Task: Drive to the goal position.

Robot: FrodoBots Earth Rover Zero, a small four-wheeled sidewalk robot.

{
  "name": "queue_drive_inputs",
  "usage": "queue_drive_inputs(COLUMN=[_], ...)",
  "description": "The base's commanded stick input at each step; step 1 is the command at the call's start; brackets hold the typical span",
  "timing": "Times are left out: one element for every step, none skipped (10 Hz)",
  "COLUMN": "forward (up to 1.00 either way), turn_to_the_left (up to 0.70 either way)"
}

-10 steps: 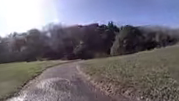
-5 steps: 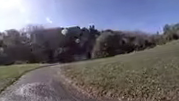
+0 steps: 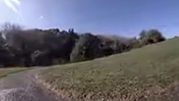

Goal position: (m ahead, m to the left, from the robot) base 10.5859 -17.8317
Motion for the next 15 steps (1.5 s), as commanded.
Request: queue_drive_inputs(forward=[0.00,0.00,0.00,0.00,0.00,0.00,0.00,0.00,0.00,0.00,0.00,0.00,0.00,0.00,0.00], turn_to_the_left=[-0.45,-0.45,-0.45,-0.45,-0.45,-0.45,-0.45,-0.45,-0.45,-0.45,-0.45,-0.45,-0.45,-0.45,-0.45])
